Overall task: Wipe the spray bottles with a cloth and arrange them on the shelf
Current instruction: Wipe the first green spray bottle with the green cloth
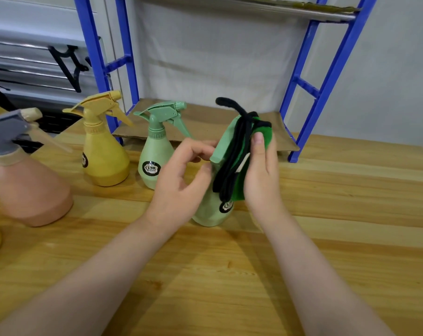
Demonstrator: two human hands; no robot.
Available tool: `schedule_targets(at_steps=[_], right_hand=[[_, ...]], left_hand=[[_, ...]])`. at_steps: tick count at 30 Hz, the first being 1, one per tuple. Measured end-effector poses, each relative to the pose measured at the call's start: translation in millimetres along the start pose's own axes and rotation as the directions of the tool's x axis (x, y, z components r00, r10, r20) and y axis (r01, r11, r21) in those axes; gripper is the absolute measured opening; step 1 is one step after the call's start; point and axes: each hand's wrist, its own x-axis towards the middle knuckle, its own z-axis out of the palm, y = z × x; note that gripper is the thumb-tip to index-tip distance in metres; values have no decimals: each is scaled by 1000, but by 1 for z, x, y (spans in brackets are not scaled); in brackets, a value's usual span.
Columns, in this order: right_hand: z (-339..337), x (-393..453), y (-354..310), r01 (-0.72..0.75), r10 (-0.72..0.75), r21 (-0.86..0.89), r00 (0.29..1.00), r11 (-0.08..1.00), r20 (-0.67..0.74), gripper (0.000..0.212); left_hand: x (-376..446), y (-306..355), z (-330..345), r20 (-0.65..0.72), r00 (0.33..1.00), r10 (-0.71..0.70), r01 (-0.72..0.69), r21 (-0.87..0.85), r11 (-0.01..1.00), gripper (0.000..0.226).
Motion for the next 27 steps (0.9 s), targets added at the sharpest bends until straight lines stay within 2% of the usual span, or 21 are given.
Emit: schedule_targets(at_steps=[3, 10, 14, 16, 18, 19, 20, 23, 27], right_hand=[[-2, 5, -2, -61, 62, 53, 998, 997, -16, 22], [-9, 13, 3, -120, 122, 32, 989, 992, -79, 14], [-14, 17, -2, -236, 242, 56, 961, 970, -136, 50], [-17, 19, -7, -269, 276, 64, 950, 961, -146, 61], [-19, 20, -12, -261, 269, 77, 953, 962, -137, 64], [-18, 19, -16, -249, 256, 72, 957, 966, -135, 65], [-19, 18, -17, -231, 238, 65, 961, 971, -143, 64], [-22, 17, -25, -138, 155, 99, 970, 985, -186, 38], [-24, 17, -32, -53, 88, 152, 969, 987, -232, 41]], left_hand=[[-1, -5, 1, 63, 994, 94, -98, 71, 993, 21], [-1, -9, -2, 84, 963, 256, -269, 269, 925, 27], [3, -5, -1, -65, 984, 165, -148, 206, 967, 25], [6, -3, -4, -102, 995, -5, 12, 66, 998, 30], [8, -3, -6, -57, 983, -176, 171, -90, 981, 32], [8, -4, -7, -34, 975, -220, 215, -113, 970, 30], [8, -5, -6, -26, 973, -230, 226, -99, 969, 28], [9, -7, -6, -43, 977, -208, 206, -31, 978, 17], [10, -10, -7, -101, 985, -137, 147, 98, 984, 11]])
